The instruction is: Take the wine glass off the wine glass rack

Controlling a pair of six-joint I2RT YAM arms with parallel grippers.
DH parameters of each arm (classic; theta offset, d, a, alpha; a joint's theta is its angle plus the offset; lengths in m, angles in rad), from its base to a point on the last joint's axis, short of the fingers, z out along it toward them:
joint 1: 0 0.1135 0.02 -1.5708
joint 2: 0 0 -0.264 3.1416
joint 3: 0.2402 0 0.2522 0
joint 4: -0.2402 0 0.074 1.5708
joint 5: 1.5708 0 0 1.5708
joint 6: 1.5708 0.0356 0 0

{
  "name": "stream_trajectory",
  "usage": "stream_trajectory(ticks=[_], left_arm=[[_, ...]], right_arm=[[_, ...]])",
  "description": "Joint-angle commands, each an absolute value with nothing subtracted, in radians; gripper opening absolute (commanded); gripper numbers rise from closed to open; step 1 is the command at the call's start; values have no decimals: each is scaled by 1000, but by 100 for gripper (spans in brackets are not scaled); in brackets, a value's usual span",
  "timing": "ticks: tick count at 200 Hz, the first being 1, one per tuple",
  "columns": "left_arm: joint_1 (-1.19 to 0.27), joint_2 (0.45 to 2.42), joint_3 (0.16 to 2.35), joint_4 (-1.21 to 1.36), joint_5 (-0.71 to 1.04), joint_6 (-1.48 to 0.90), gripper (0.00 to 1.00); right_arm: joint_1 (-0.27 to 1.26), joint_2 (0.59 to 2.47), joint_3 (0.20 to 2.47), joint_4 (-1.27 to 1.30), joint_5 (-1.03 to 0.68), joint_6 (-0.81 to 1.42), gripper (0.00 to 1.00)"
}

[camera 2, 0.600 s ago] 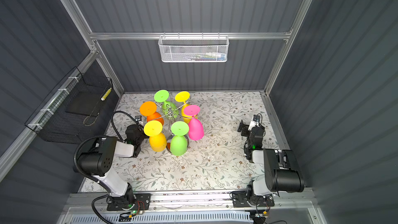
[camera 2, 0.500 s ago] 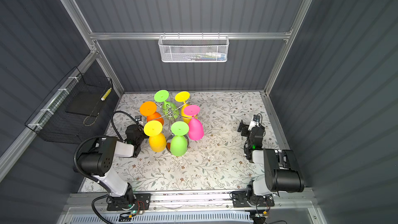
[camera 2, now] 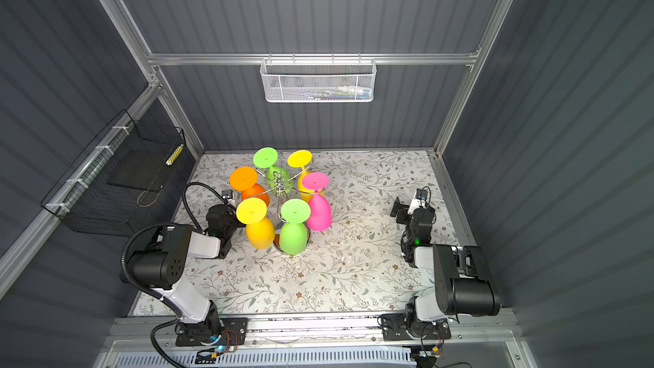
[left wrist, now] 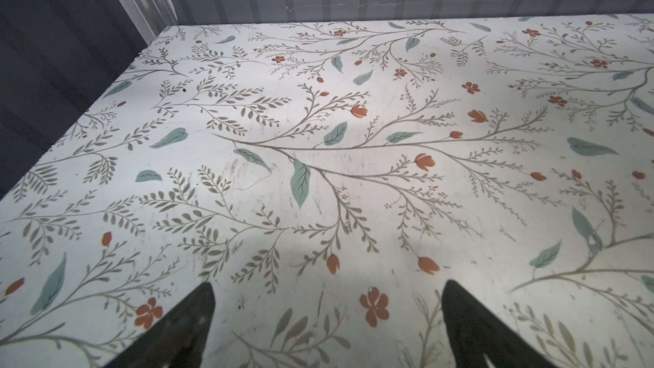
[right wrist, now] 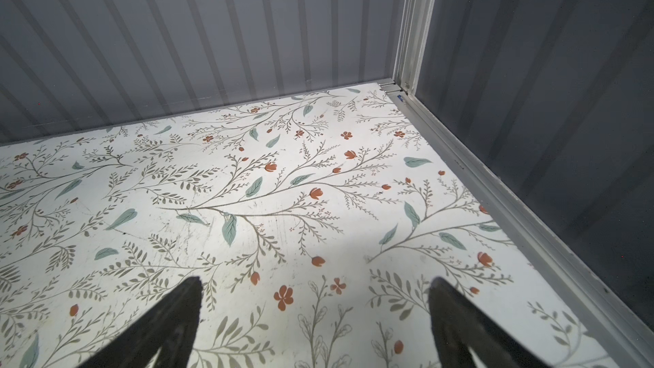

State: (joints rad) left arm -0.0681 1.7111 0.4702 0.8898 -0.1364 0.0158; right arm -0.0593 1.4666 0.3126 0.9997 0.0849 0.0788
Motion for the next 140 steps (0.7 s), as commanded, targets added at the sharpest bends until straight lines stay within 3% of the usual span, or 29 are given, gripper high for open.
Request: stream_trajectory(ticks=[1, 140], left_arm=[[-61, 1717, 480, 899, -127, 28, 100], [-61, 1717, 484, 893, -127, 28, 100]], right_arm=[[-58, 1459, 313, 1001, 81, 78, 99], [-51, 1461, 316, 996, 98, 75, 99]])
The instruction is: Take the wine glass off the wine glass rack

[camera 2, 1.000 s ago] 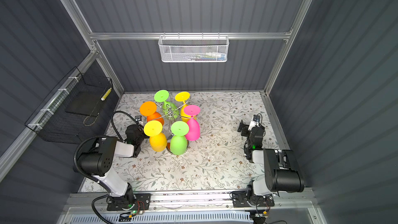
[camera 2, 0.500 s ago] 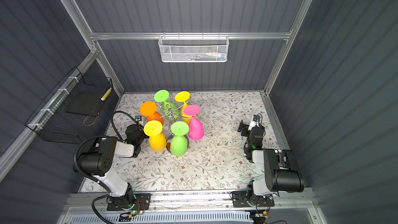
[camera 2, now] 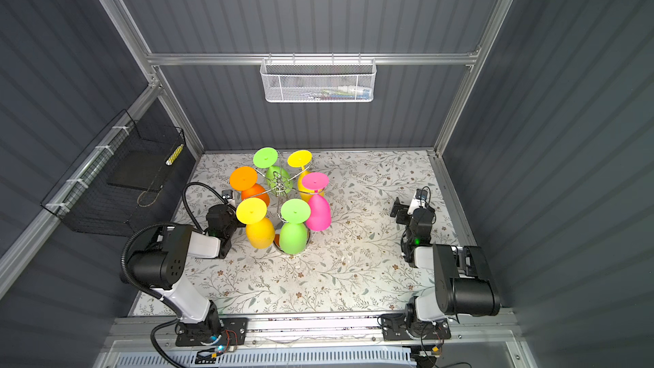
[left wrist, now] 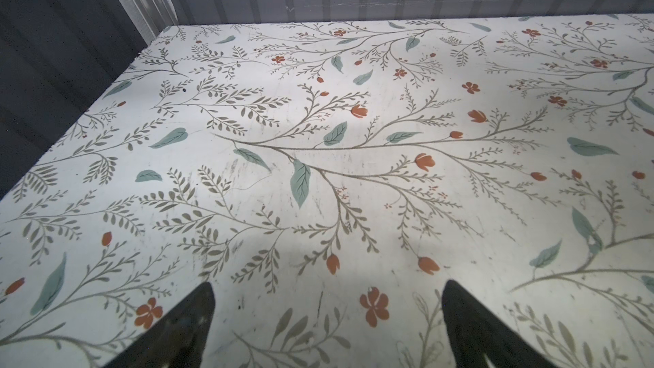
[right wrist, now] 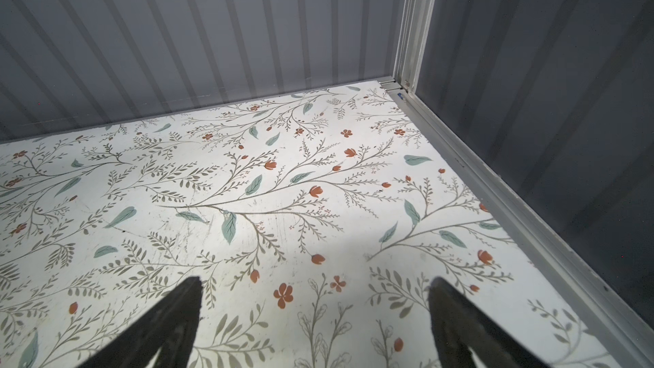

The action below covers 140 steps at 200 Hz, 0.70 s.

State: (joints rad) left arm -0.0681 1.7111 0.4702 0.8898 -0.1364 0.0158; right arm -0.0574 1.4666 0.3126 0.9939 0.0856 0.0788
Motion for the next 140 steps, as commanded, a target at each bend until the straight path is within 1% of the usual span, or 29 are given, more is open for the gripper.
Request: stream_trajectory(ticks=[1, 66, 140], left_arm=[[-61, 1718, 485, 893, -127, 28, 100], [-61, 1719, 482, 895, -130, 27, 100], [-63, 1711, 462, 924, -191, 0, 100]], right_arm=[[-51, 1461, 315, 997, 99, 74, 99], [-46, 1459, 311, 1004, 107, 72, 99], [12, 1460, 270, 1092, 199, 27, 99]])
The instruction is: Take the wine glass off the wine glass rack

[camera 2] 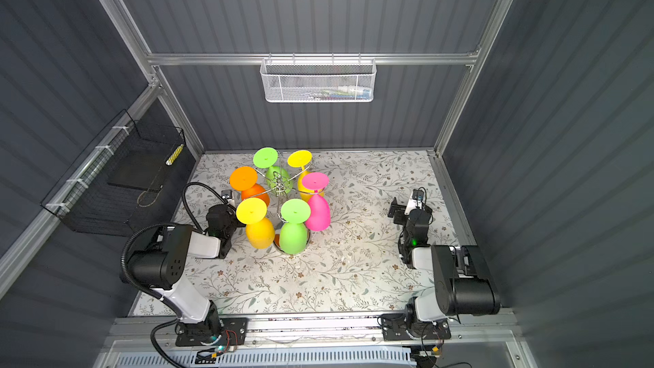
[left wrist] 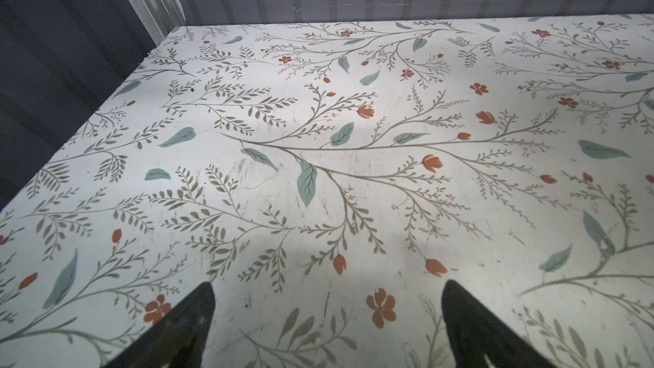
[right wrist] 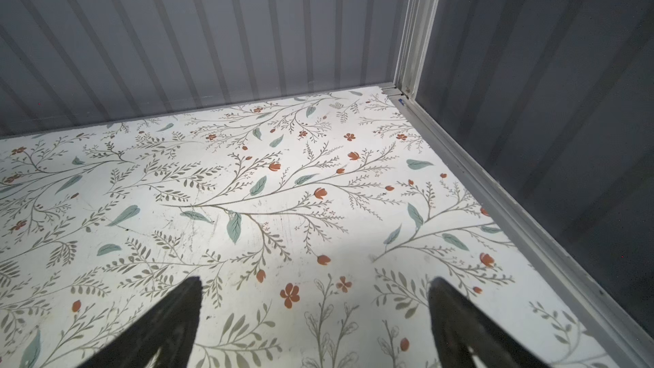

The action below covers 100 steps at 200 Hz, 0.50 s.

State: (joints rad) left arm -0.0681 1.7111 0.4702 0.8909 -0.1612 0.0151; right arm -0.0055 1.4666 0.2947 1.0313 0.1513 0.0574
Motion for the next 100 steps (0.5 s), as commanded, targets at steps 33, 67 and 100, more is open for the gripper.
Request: stream_trajectory(ticks=[33, 67, 100], left_arm=[[-63, 1689, 461, 910, -273, -36, 100], [-61, 1617, 552, 655, -397, -99, 100], [-62, 1552, 644, 430, -444, -160, 100]], right_arm=[[19, 1387, 245, 1075, 228, 30, 99], [45, 1340, 268, 996, 246, 3, 99], [117, 1278, 307, 880, 340, -46, 99]])
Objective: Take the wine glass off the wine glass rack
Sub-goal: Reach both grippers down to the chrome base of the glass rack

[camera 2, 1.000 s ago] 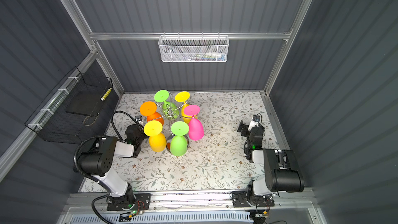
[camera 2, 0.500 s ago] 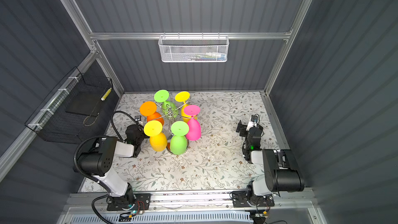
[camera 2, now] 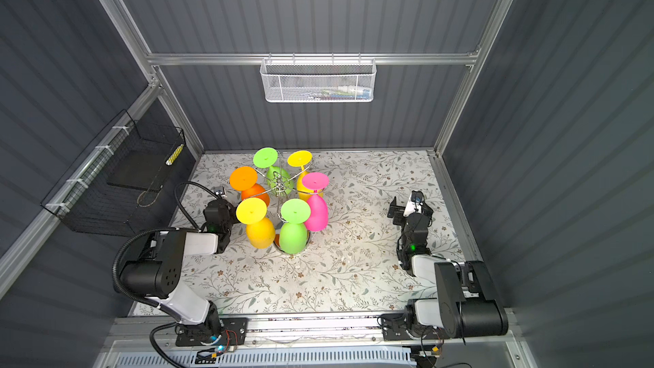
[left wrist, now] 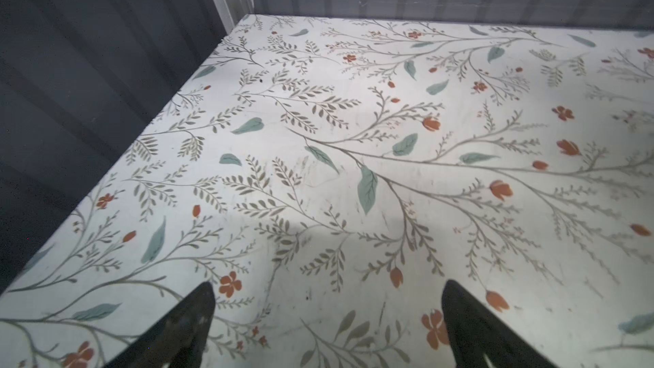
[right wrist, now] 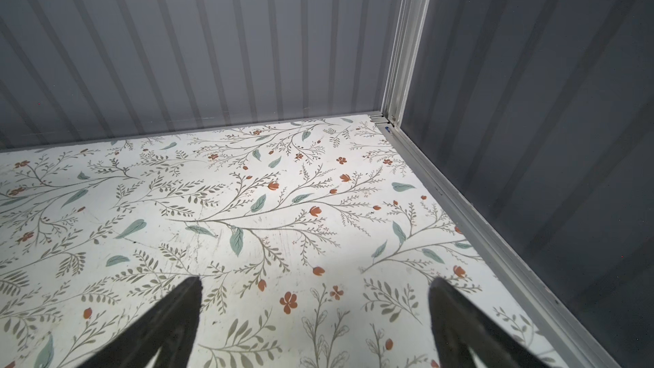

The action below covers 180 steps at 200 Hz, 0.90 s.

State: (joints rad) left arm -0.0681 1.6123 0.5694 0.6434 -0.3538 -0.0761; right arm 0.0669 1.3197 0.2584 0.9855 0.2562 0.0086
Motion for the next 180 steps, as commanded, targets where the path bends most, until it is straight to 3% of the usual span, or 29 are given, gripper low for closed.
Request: stream_trajectory(ticks=[1, 31, 94, 134, 180], left_arm=[[-62, 1552, 645, 425, -444, -162, 100], [-63, 1516, 733, 236, -464, -236, 100], [-61, 1482, 920, -205, -459, -440, 99], [-60, 1404, 907, -330, -303, -534, 96], [-57, 1313, 796, -363, -122, -647, 81]], right_arm=[[118, 1276, 311, 875, 342, -47, 99], [178, 1239, 402, 673, 433, -23, 99], [224, 994, 504, 313, 395, 311, 99], [230, 879, 491, 202, 217, 606, 99], [241, 829, 460, 139, 21, 782, 99]])
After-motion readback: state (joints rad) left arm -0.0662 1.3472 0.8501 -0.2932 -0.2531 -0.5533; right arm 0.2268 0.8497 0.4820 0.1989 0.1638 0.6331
